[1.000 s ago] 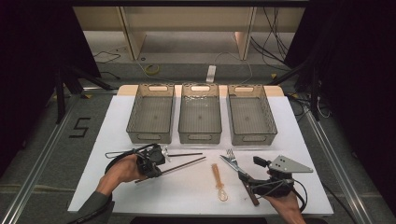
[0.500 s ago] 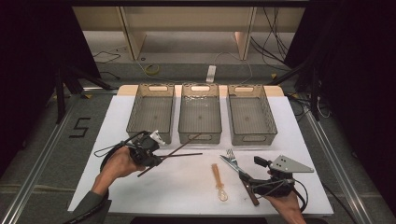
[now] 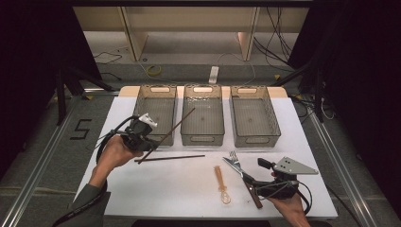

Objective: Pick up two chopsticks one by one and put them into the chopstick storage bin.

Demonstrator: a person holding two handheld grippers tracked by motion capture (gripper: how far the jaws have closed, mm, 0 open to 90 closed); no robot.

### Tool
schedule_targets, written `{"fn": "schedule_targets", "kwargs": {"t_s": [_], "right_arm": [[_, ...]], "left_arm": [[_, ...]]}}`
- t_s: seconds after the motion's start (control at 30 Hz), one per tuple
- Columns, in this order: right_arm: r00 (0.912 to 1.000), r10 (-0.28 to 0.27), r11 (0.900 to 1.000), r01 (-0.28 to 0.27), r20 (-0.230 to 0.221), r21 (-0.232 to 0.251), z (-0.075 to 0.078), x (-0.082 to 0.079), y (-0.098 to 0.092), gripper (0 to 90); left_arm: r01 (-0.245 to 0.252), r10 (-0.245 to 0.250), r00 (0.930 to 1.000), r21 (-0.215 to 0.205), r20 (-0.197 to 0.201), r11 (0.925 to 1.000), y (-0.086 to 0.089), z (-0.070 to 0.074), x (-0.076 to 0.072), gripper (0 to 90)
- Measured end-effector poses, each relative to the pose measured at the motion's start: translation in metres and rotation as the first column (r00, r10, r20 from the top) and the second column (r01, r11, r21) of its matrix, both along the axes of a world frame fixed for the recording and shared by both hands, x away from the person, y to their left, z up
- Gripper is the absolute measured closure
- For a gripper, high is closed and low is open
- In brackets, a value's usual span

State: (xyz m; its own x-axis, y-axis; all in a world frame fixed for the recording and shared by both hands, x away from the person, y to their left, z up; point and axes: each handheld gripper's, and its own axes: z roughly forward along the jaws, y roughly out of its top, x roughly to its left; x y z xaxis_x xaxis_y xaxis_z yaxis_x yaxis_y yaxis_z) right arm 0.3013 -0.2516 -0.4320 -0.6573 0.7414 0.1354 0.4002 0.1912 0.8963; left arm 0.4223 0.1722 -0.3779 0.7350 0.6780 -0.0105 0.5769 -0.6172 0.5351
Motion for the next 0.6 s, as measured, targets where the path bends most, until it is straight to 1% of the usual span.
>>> {"fn": "schedule_targets", "kwargs": {"t_s": [0.07, 0.2, 0.27, 0.33, 0.43, 0.47, 0.53, 0.6], "right_arm": [[1.0000, 0.000, 1.000, 0.000, 0.002, 0.004, 0.000, 0.000, 0.000, 20.8], [1.0000, -0.001, 1.000, 0.001, -0.002, 0.007, 0.000, 0.001, -0.001, 20.7], [1.0000, 0.000, 1.000, 0.000, -0.003, 0.006, 0.000, 0.001, -0.001, 20.7], [1.0000, 0.000, 1.000, 0.000, 0.000, 0.008, 0.000, 0.000, -0.001, 20.7], [1.0000, -0.001, 1.000, 0.001, -0.004, 0.010, 0.000, 0.001, -0.001, 20.7], [1.0000, 0.000, 1.000, 0.000, -0.004, 0.009, 0.000, 0.001, -0.001, 20.7], [1.0000, 0.000, 1.000, 0.000, -0.003, 0.010, 0.000, 0.000, -0.001, 20.7], [1.0000, 0.002, 1.000, -0.002, -0.002, 0.009, 0.000, 0.000, -0.001, 20.7]], "left_arm": [[-0.022, 0.022, 0.9997, -0.010, 0.011, 0.9997, 0.001, 0.004, 0.005, 84.3], [-0.058, 0.059, 0.9982, -0.050, 0.014, 0.9971, 0.004, 0.009, 0.019, 84.3], [-0.067, 0.068, 0.9974, -0.046, 0.022, 0.9967, 0.003, 0.012, 0.024, 84.3], [-0.083, 0.085, 0.9959, -0.056, 0.032, 0.9950, 0.005, 0.016, 0.029, 84.3], [-0.112, 0.115, 0.9922, -0.071, 0.048, 0.9912, 0.009, 0.022, 0.036, 84.3], [-0.126, 0.131, 0.9900, -0.080, 0.053, 0.9888, 0.010, 0.023, 0.038, 84.3], [-0.140, 0.144, 0.9875, -0.076, 0.063, 0.9873, 0.012, 0.024, 0.045, 84.4], [-0.161, 0.166, 0.9839, -0.081, 0.066, 0.9836, 0.014, 0.025, 0.051, 84.3]]}}
